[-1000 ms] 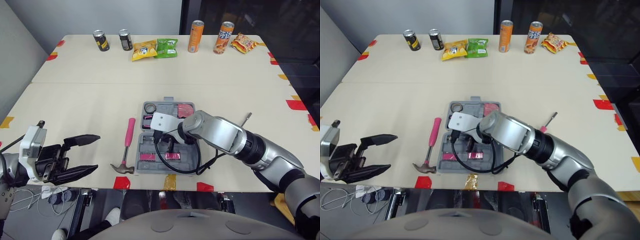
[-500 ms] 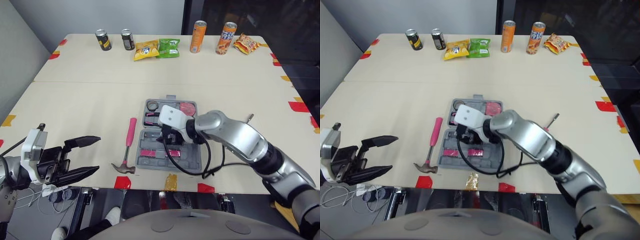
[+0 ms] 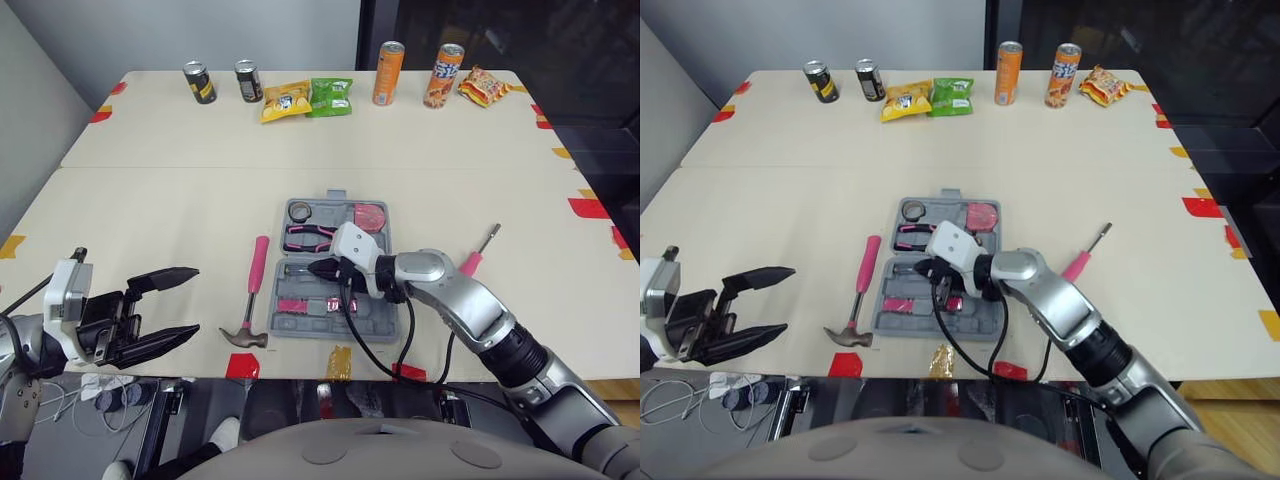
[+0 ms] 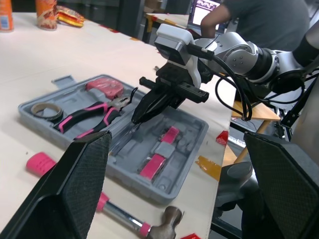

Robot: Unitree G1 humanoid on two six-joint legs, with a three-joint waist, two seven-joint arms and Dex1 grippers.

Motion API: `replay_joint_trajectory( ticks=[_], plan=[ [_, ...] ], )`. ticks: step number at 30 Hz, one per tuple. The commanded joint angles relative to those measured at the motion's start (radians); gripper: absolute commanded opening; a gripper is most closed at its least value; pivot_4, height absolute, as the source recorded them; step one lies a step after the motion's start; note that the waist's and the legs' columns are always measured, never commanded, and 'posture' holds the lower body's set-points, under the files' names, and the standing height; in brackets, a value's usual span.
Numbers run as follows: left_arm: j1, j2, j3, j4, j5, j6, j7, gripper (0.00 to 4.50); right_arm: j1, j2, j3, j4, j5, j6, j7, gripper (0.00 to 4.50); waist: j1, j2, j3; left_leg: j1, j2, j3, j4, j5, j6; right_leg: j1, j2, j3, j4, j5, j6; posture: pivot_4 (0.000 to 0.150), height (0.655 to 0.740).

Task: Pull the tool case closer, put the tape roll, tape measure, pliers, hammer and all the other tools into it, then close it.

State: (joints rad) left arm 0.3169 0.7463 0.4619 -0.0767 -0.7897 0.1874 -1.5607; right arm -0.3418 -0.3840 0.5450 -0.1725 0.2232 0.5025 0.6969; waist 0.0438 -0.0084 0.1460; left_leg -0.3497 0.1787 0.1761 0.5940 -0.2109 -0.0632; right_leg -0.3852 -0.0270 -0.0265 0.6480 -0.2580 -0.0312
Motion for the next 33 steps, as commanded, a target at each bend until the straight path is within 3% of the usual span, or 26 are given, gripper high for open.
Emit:
replay_joint_trajectory(
  ticks=[1, 7, 12, 16, 23, 33],
  plan=[
    [-0.005, -0.006, 0.013, 0.019, 0.004, -0.025, -0.018, 4.50, 0.001, 0.009, -0.013, 0.049, -0.041, -0.048, 0.009, 0.02, 0.001, 0.000, 0.000, 0.000, 0.000, 0.000, 0.000, 0.000, 0.000, 0.000, 0.000, 0.000, 0.000, 0.000, 0.000, 0.150, 0.7400],
    [-0.001, -0.020, 0.000, 0.033, 0.027, -0.034, 0.002, 4.50, -0.001, -0.004, 0.070, 0.202, -0.167, -0.040, 0.031, 0.02, 0.001, 0.000, -0.002, 0.001, 0.000, 0.000, 0.000, 0.000, 0.000, 0.001, 0.000, 0.000, 0.000, 0.000, 0.000, 0.150, 0.7400],
    [0.016, -0.042, -0.004, 0.025, 0.041, -0.037, 0.029, 4.50, 0.015, -0.041, 0.078, 0.177, -0.190, -0.042, 0.092, 0.02, 0.004, 0.000, -0.007, 0.006, 0.000, 0.000, 0.000, -0.001, -0.001, 0.006, 0.000, 0.000, 0.000, 0.000, 0.000, 0.150, 0.7400],
    [0.014, -0.071, -0.003, 0.016, 0.049, -0.023, 0.095, 4.50, 0.047, 0.000, -0.018, 0.134, -0.114, -0.109, 0.100, 0.02, 0.007, -0.001, -0.008, 0.007, 0.000, 0.000, 0.000, -0.001, -0.001, 0.007, 0.000, 0.000, -0.001, -0.001, -0.001, 0.150, 0.7400],
    [-0.023, -0.157, -0.014, -0.031, 0.097, -0.009, 0.348, 4.50, 0.153, 0.043, -0.287, -0.033, 0.136, -0.239, 0.152, 0.02, 0.007, 0.000, -0.006, 0.001, 0.000, 0.000, 0.000, 0.000, 0.002, 0.002, 0.000, 0.000, -0.001, 0.000, -0.001, 0.150, 0.7400],
    [-0.100, -0.228, -0.060, -0.033, 0.156, -0.012, 0.546, 4.50, 0.262, -0.034, -0.445, -0.109, 0.212, -0.248, 0.157, 0.02, 0.005, 0.000, -0.006, 0.000, 0.000, -0.001, 0.000, 0.004, 0.008, 0.002, 0.000, -0.001, -0.002, 0.000, -0.001, 0.150, 0.7400]
  ],
)
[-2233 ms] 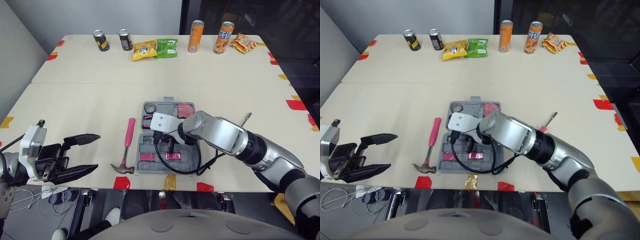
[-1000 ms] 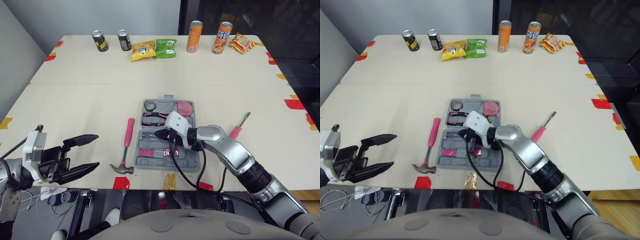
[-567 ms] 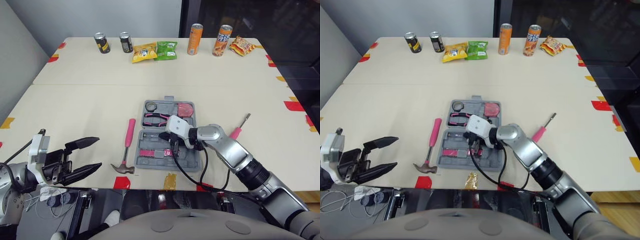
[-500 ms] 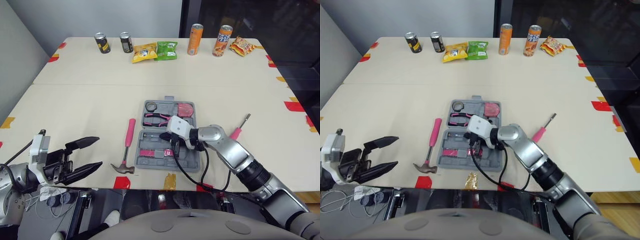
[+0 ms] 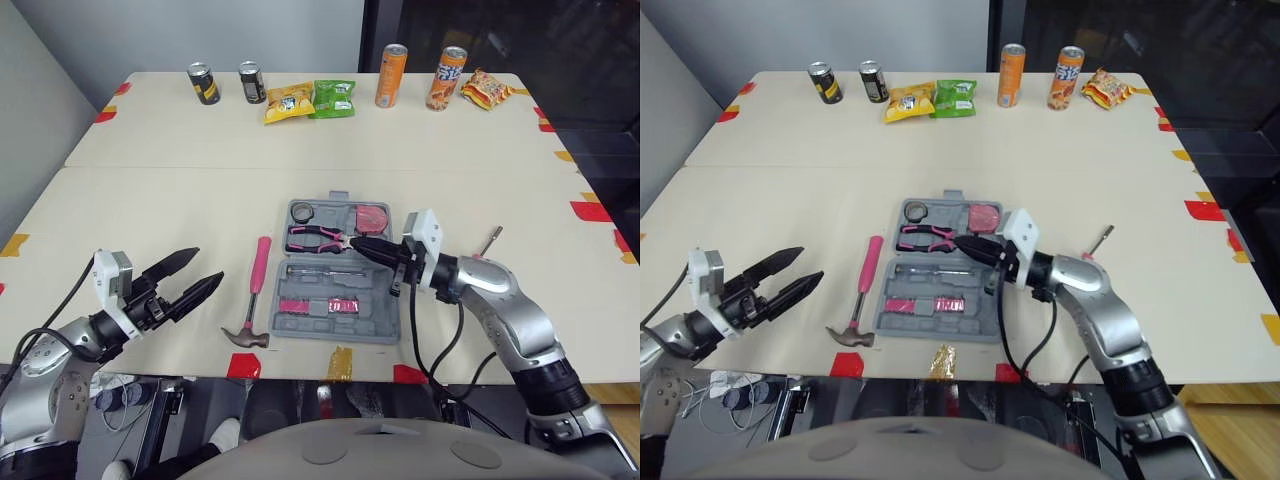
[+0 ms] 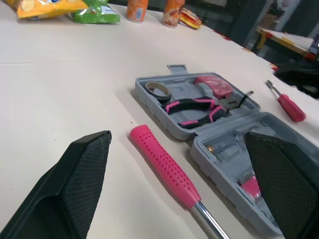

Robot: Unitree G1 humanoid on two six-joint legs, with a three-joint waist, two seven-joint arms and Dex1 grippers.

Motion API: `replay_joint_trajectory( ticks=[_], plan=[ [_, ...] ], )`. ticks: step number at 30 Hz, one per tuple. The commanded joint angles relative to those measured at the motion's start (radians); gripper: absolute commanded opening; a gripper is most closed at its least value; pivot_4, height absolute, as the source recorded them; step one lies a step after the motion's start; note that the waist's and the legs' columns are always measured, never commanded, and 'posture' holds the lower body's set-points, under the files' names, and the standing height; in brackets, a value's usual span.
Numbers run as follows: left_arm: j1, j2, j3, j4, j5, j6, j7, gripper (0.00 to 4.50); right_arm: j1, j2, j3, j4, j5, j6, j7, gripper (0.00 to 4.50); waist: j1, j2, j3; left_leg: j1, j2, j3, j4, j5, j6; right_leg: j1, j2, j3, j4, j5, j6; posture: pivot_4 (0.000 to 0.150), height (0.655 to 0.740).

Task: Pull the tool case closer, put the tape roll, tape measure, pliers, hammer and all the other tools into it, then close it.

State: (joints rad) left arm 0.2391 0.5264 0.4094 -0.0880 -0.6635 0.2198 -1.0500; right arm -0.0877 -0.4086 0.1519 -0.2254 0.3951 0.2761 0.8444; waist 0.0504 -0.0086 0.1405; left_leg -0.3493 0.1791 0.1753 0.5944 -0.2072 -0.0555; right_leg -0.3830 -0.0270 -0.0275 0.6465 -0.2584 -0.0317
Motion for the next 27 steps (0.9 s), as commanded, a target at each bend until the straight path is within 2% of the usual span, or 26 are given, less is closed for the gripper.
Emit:
replay_joint_trajectory(
  ticks=[1, 6, 12, 15, 19, 25, 27],
  plan=[
    [-0.031, -0.014, -0.013, -0.018, 0.040, -0.049, 0.048, 4.50, 0.016, -0.015, -0.065, -0.055, 0.043, -0.028, 0.008, 0.02, -0.001, 0.000, 0.000, 0.000, 0.000, 0.000, 0.000, 0.000, 0.000, 0.000, 0.000, 0.000, 0.000, 0.000, 0.000, 0.150, 0.7400],
    [-0.058, -0.011, -0.047, -0.020, 0.066, -0.042, 0.070, 4.50, 0.045, -0.044, -0.101, -0.059, 0.058, -0.043, 0.033, 0.02, -0.001, 0.000, 0.000, 0.000, 0.000, 0.000, 0.000, 0.000, 0.001, 0.000, 0.000, 0.000, 0.000, 0.000, 0.000, 0.150, 0.7400],
    [-0.035, 0.027, -0.059, -0.008, 0.042, -0.044, -0.023, 4.50, 0.082, -0.091, -0.139, -0.050, 0.082, -0.064, 0.095, 0.02, -0.003, 0.000, 0.000, -0.001, 0.000, 0.000, 0.000, 0.000, 0.001, 0.000, 0.000, 0.000, -0.001, 0.000, 0.000, 0.150, 0.7400],
    [0.009, 0.055, -0.032, 0.026, 0.032, -0.056, -0.090, 4.50, 0.172, -0.160, -0.207, -0.035, 0.087, -0.117, 0.161, 0.85, 0.000, 0.000, 0.000, -0.001, 0.000, 0.000, -0.001, 0.000, 0.001, 0.000, 0.000, -0.001, -0.002, 0.000, 0.000, 0.150, 0.7400],
    [0.068, 0.081, 0.013, 0.081, 0.021, -0.079, -0.156, 4.50, 0.356, -0.229, -0.359, -0.031, 0.128, -0.169, 0.222, 2.32, 0.006, 0.000, 0.001, -0.002, 0.000, 0.000, -0.002, 0.000, 0.002, 0.001, 0.000, -0.001, -0.008, 0.000, 0.001, 0.150, 0.7400],
    [0.116, 0.089, 0.061, 0.164, 0.025, -0.110, -0.201, 4.50, 0.574, -0.240, -0.544, -0.004, 0.158, -0.221, 0.262, 4.31, 0.010, 0.000, 0.001, 0.000, 0.000, 0.000, -0.005, -0.001, 0.002, 0.002, 0.000, -0.001, -0.011, 0.000, 0.002, 0.150, 0.7400],
    [0.123, 0.088, 0.062, 0.169, 0.030, -0.115, -0.202, 4.50, 0.613, -0.235, -0.576, 0.020, 0.156, -0.240, 0.274, 4.48, 0.007, 0.000, 0.001, 0.000, 0.000, 0.000, -0.006, -0.003, -0.001, 0.002, 0.000, -0.001, -0.011, -0.001, 0.002, 0.150, 0.7400]
  ],
)
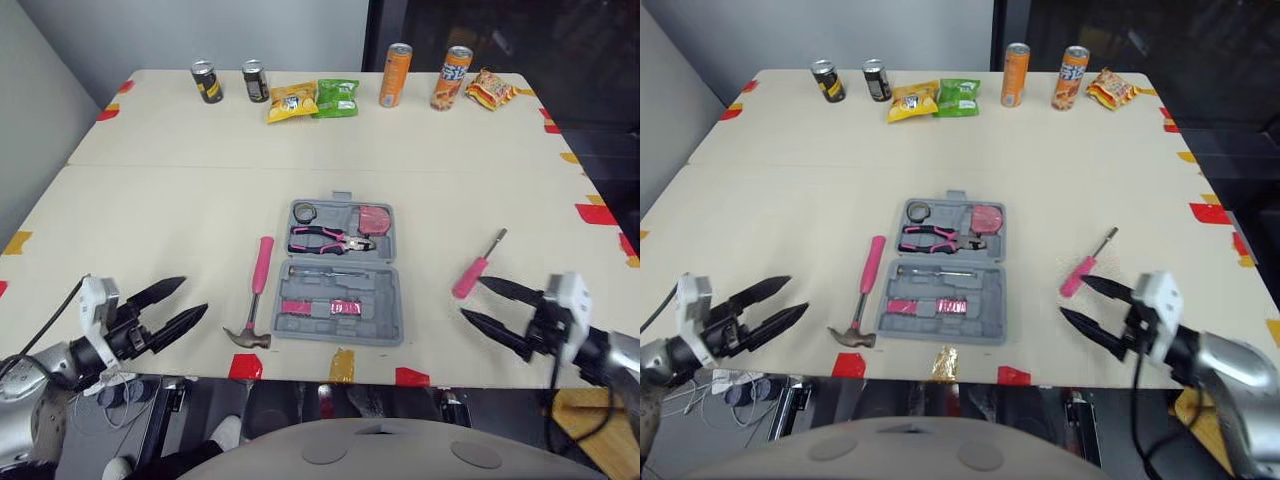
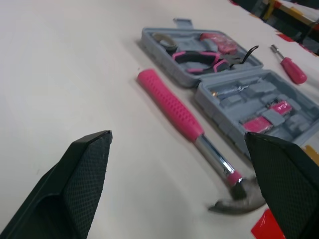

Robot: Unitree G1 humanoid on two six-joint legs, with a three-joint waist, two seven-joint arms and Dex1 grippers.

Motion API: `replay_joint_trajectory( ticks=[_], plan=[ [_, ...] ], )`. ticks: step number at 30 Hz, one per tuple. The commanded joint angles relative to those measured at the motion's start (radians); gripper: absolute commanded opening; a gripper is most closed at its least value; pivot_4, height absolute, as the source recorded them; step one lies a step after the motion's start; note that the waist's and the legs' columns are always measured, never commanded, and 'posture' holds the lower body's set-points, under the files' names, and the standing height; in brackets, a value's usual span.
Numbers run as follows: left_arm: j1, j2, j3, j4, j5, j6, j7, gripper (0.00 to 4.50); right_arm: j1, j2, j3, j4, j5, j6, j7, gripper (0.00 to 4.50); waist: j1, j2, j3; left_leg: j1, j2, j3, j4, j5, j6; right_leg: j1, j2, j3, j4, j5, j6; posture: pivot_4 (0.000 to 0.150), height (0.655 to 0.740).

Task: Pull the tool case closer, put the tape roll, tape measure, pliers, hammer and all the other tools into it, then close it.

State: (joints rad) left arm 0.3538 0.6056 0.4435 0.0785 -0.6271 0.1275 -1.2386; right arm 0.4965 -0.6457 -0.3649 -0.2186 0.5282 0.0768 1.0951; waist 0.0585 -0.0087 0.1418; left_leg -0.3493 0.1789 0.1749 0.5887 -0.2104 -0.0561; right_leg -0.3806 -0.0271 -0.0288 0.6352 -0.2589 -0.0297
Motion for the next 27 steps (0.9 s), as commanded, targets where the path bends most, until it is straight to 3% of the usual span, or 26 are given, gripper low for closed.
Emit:
replay_joint_trajectory(
  ticks=[1, 7, 10, 18, 27],
  plan=[
    [0.012, 0.008, 0.028, 0.002, -0.004, -0.022, -0.009, 4.50, 0.045, 0.007, -0.074, 0.031, 0.021, -0.049, 0.026, 4.48, -0.001, 0.000, 0.000, 0.000, 0.000, 0.000, 0.000, -0.001, -0.001, 0.000, 0.000, 0.000, 0.000, 0.000, 0.000, 0.150, 0.7400],
    [0.018, 0.000, 0.012, -0.106, -0.025, 0.036, 0.059, 4.50, 0.056, 0.029, -0.090, 0.081, 0.016, -0.075, 0.024, 4.48, 0.001, 0.001, 0.000, 0.000, 0.000, 0.000, -0.002, -0.002, -0.002, 0.001, 0.000, 0.000, -0.004, 0.000, 0.001, 0.150, 0.7400],
    [0.008, 0.001, 0.006, -0.181, -0.043, 0.084, 0.100, 4.50, 0.042, 0.035, -0.080, 0.079, 0.012, -0.070, 0.015, 4.48, 0.002, 0.001, 0.001, -0.001, 0.000, 0.000, -0.002, 0.003, 0.006, 0.001, 0.000, 0.000, -0.005, 0.001, 0.001, 0.150, 0.7400],
    [-0.091, 0.055, -0.041, -0.350, -0.110, 0.247, 0.158, 4.50, -0.055, 0.034, -0.051, 0.024, 0.032, 0.007, -0.049, 4.48, 0.007, 0.002, 0.001, -0.001, 0.000, 0.000, -0.003, 0.003, 0.006, 0.001, 0.000, -0.001, -0.005, 0.001, 0.001, 0.150, 0.7400],
    [-0.204, 0.133, -0.103, -0.397, -0.049, 0.373, 0.274, 4.50, -0.189, -0.051, 0.053, -0.101, 0.054, 0.053, 0.046, 4.48, -0.001, 0.003, 0.001, -0.001, -0.001, -0.001, -0.002, 0.003, 0.007, 0.001, 0.000, -0.001, -0.004, 0.001, 0.001, 0.150, 0.7400]
  ],
)
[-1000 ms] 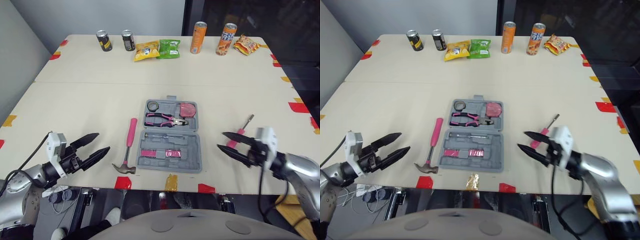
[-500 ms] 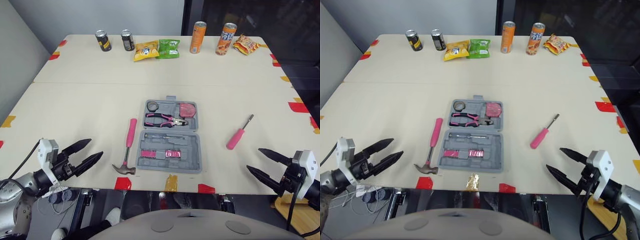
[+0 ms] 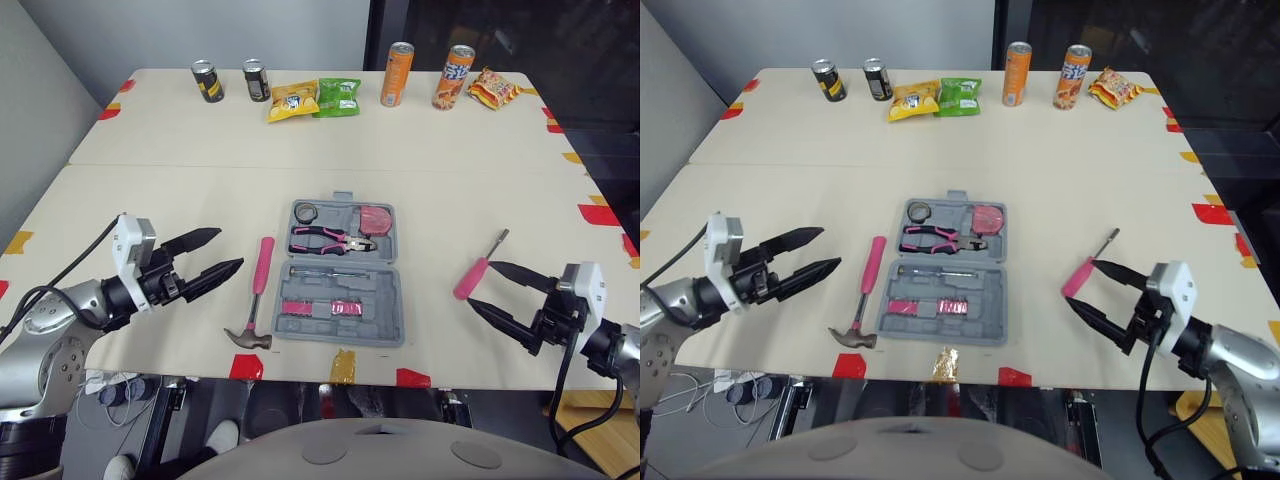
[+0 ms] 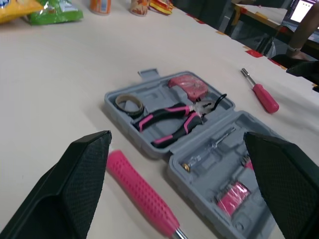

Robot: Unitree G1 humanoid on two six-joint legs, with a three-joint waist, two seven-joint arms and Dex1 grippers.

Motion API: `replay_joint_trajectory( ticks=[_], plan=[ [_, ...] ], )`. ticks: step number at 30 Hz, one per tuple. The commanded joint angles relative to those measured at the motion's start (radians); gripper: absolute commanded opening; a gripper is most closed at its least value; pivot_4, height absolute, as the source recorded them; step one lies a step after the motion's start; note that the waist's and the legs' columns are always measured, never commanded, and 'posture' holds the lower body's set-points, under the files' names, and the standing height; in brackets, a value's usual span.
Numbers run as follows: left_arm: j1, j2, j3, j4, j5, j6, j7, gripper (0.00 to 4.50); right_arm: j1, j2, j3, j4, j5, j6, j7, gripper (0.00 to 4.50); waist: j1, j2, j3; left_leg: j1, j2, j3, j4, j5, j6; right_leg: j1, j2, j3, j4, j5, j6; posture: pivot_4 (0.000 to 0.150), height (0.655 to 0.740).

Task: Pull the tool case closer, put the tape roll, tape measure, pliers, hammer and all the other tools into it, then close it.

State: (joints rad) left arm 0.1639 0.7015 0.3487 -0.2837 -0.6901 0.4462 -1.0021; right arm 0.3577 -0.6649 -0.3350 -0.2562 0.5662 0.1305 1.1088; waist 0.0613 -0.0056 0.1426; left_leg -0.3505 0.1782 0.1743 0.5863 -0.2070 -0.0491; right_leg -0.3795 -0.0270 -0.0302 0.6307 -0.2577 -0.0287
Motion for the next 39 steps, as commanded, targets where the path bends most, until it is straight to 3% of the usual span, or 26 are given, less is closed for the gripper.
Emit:
replay_joint_trajectory(
  ticks=[1, 4, 6, 8, 16, 21, 36, 39],
  plan=[
    [-0.017, 0.056, -0.013, -0.041, 0.022, 0.081, 0.054, 4.50, -0.078, -0.044, 0.042, -0.075, 0.018, 0.012, 0.039, 4.48, -0.007, 0.000, 0.000, 0.000, 0.000, 0.000, 0.000, 0.000, 0.000, 0.000, 0.000, 0.000, 0.000, 0.000, 0.000, 0.150, 0.7400],
    [-0.002, 0.112, -0.023, -0.092, 0.027, 0.205, 0.120, 4.50, -0.157, -0.068, 0.083, -0.091, 0.032, 0.042, 0.056, 4.48, -0.013, 0.000, 0.000, 0.000, 0.000, 0.000, 0.000, 0.000, 0.000, 0.000, 0.000, 0.000, 0.001, 0.000, 0.000, 0.150, 0.7400],
    [0.013, 0.124, 0.003, -0.147, -0.038, 0.331, 0.181, 4.50, -0.207, -0.069, 0.105, -0.098, 0.026, 0.032, 0.061, 4.48, -0.014, 0.000, 0.000, 0.000, 0.000, -0.001, 0.001, 0.000, 0.000, 0.000, 0.000, 0.000, 0.000, 0.000, 0.000, 0.150, 0.7400],
    [0.046, 0.099, 0.025, -0.203, -0.057, 0.376, 0.245, 4.50, -0.247, -0.070, 0.128, -0.104, 0.022, 0.010, 0.084, 4.48, -0.015, 0.000, 0.000, -0.001, 0.000, 0.000, 0.001, 0.000, 0.000, 0.000, 0.000, 0.000, 0.000, 0.000, 0.000, 0.150, 0.7400],
    [0.175, -0.009, -0.064, -0.357, 0.064, 0.460, 0.514, 4.50, -0.388, -0.110, 0.226, -0.153, 0.081, 0.051, 0.206, 4.48, -0.016, 0.000, 0.000, -0.001, 0.000, -0.001, 0.002, 0.000, 0.000, 0.000, 0.000, -0.001, 0.000, 0.000, 0.000, 0.150, 0.7400],
    [0.207, -0.063, -0.122, -0.373, 0.119, 0.483, 0.605, 4.50, -0.484, -0.129, 0.258, -0.108, 0.085, 0.070, 0.255, 4.48, -0.015, 0.000, 0.000, -0.001, 0.000, -0.001, 0.003, 0.001, 0.002, 0.001, 0.000, -0.001, 0.001, 0.001, 0.000, 0.150, 0.7400],
    [0.223, -0.152, -0.265, -0.335, 0.237, 0.427, 0.669, 4.50, -0.542, -0.117, 0.292, -0.088, 0.071, 0.104, 0.241, 4.48, -0.005, 0.002, -0.001, -0.001, 0.000, -0.002, 0.005, 0.001, 0.002, 0.001, -0.001, -0.001, 0.001, 0.002, 0.001, 0.150, 0.7400],
    [0.213, -0.168, -0.287, -0.323, 0.259, 0.425, 0.678, 3.67, -0.541, -0.118, 0.290, -0.090, 0.071, 0.106, 0.242, 4.50, -0.002, 0.004, -0.003, -0.001, -0.001, -0.002, 0.005, 0.001, 0.003, 0.002, -0.001, -0.001, 0.001, 0.002, 0.001, 0.150, 0.7400]
  ],
)
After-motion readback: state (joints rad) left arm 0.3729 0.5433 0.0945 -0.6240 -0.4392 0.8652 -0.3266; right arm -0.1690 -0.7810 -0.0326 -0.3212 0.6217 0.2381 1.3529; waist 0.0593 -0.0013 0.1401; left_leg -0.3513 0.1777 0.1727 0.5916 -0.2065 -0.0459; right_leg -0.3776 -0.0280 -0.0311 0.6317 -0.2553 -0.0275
